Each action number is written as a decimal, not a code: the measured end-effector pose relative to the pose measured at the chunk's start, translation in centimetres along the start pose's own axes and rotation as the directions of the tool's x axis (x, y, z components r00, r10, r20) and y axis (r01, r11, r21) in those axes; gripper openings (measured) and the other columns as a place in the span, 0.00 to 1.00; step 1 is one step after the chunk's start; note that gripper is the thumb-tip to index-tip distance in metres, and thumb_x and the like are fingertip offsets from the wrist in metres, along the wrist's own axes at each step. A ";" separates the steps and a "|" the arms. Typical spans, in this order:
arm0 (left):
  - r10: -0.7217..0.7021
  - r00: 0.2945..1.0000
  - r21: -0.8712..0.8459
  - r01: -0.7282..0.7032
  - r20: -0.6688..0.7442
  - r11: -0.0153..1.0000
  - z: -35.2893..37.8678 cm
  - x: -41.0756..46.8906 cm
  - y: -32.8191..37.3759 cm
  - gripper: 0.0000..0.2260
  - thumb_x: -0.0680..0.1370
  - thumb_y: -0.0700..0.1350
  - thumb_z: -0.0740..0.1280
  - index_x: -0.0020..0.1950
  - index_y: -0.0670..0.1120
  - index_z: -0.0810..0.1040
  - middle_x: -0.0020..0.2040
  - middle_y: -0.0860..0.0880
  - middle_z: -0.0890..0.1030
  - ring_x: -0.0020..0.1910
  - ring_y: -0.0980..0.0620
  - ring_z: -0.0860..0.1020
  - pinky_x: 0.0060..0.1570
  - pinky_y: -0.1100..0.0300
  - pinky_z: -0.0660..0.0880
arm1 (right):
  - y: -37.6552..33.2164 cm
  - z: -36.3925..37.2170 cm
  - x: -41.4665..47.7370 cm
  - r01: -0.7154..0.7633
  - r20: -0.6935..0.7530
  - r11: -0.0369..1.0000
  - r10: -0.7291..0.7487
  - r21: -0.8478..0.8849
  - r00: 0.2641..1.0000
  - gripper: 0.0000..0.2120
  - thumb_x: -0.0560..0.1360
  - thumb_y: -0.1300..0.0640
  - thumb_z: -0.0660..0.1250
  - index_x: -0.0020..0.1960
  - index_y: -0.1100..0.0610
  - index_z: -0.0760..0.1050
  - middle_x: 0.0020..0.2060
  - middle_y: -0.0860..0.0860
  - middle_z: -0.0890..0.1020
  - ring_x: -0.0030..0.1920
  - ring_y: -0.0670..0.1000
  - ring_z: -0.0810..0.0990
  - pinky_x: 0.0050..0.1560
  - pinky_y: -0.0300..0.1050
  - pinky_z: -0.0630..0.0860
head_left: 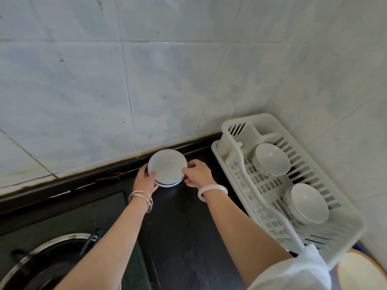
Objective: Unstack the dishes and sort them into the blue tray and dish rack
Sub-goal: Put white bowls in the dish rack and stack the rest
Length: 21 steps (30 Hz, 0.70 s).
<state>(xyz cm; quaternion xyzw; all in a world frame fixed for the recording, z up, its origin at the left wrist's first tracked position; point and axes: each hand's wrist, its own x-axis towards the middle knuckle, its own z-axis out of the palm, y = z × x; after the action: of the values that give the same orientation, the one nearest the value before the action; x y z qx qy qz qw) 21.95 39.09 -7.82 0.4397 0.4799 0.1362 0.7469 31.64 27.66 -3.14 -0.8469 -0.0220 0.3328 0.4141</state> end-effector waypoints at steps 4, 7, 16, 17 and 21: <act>-0.069 0.998 -0.045 0.069 0.011 0.997 0.0 0.1 0.5 0.21 0.77 0.35 0.60 0.69 0.48 0.68 0.69 0.43 0.70 0.65 0.39 0.71 0.58 0.48 0.73 | 0.1 0.1 -0.1 -0.121 0.180 0.971 0.083 0.206 0.980 0.23 0.76 0.62 0.63 0.70 0.53 0.67 0.62 0.56 0.76 0.53 0.55 0.79 0.49 0.48 0.81; -0.071 0.997 -0.021 0.072 0.029 0.997 -0.1 -0.5 0.9 0.22 0.76 0.34 0.61 0.68 0.48 0.68 0.68 0.43 0.70 0.65 0.39 0.71 0.56 0.48 0.74 | 0.5 0.2 -0.2 -0.117 0.184 0.945 0.062 0.304 0.981 0.21 0.75 0.66 0.62 0.67 0.55 0.71 0.63 0.57 0.76 0.60 0.58 0.78 0.51 0.49 0.81; 0.064 0.976 0.022 -0.070 0.208 0.997 4.8 -5.3 5.4 0.21 0.75 0.33 0.62 0.66 0.47 0.69 0.64 0.43 0.73 0.63 0.41 0.72 0.48 0.53 0.75 | -1.4 -6.0 -3.4 0.065 -0.040 0.903 -0.053 0.424 0.998 0.20 0.74 0.65 0.63 0.64 0.54 0.73 0.55 0.55 0.80 0.52 0.55 0.81 0.39 0.41 0.82; 0.085 0.966 0.031 -0.096 0.244 0.995 5.9 -6.2 6.2 0.20 0.75 0.33 0.62 0.66 0.46 0.69 0.62 0.45 0.73 0.62 0.42 0.72 0.45 0.55 0.76 | -1.7 -7.4 -4.0 0.091 -0.070 0.901 -0.068 0.424 0.995 0.20 0.74 0.64 0.63 0.64 0.54 0.73 0.55 0.54 0.80 0.51 0.54 0.82 0.40 0.42 0.82; 0.112 0.913 0.069 -0.151 0.393 0.986 10.5 -9.4 8.5 0.20 0.76 0.33 0.61 0.67 0.45 0.68 0.56 0.47 0.73 0.57 0.46 0.73 0.38 0.61 0.75 | -2.3 -13.1 -6.3 0.175 -0.224 0.898 -0.089 0.403 0.971 0.20 0.73 0.63 0.63 0.64 0.57 0.73 0.49 0.53 0.81 0.44 0.53 0.84 0.38 0.42 0.83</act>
<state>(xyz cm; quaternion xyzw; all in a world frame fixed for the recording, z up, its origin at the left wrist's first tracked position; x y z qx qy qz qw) 27.87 32.62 6.11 0.5251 0.2980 0.0729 0.7939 34.90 18.24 7.65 -0.7637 0.0340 0.2140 0.6081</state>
